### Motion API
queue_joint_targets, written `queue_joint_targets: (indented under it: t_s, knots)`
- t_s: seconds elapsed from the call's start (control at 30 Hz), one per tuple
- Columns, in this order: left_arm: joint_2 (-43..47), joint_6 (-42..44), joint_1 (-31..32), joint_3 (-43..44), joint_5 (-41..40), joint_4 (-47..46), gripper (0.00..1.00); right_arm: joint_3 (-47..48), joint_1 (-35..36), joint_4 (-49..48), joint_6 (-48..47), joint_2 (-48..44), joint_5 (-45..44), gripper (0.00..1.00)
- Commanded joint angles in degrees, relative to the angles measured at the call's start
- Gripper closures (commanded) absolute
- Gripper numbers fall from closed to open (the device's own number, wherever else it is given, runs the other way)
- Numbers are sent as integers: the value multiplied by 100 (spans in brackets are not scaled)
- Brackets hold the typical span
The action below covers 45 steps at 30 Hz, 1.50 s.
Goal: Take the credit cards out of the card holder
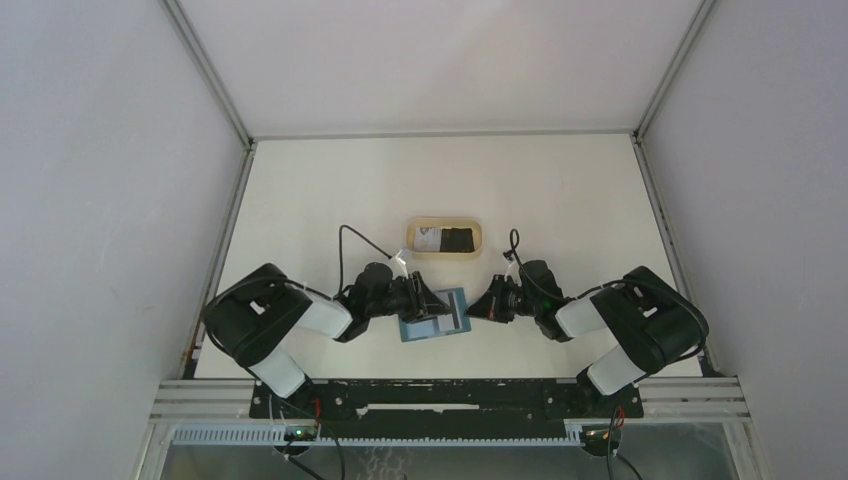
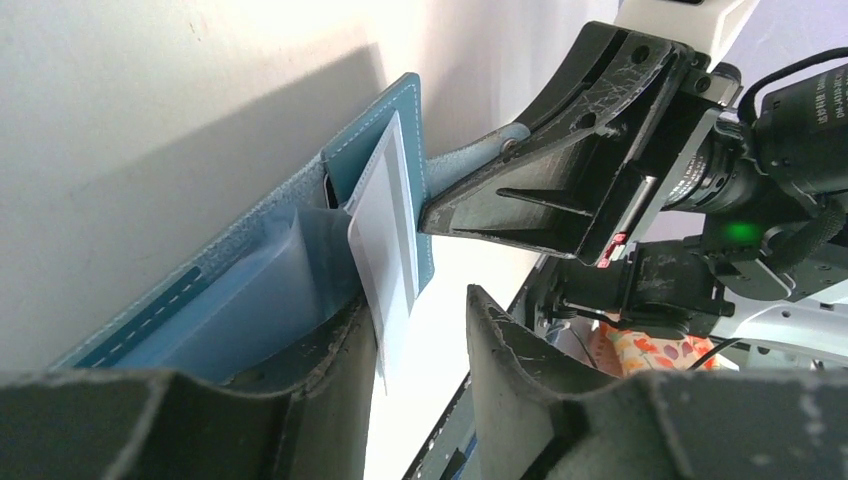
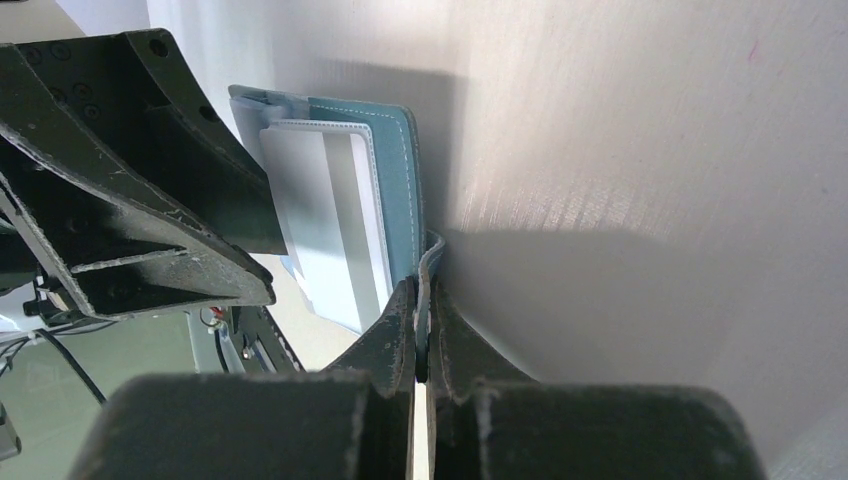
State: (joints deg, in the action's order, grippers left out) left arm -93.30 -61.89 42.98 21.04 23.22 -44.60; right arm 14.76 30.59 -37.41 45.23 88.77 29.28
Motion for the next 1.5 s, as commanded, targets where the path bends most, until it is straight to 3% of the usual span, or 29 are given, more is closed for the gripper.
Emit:
queue_joint_targets:
  t_s: [0.0,0.63,1.0,1.47]
  knots:
    - [249,220,26,127,81,19,59,154,40,-144,-111,21,52,100]
    - [728,326,-191,-139,-26,365,61,145,27,-214,-114,83,101,100]
    - [827,534,-192,-117,-149,917,76,144,31,-249,-105,130,120,100]
    - [1122,702,-188,-174,-251,1519,79,141,15,-291,-100,201,131,100]
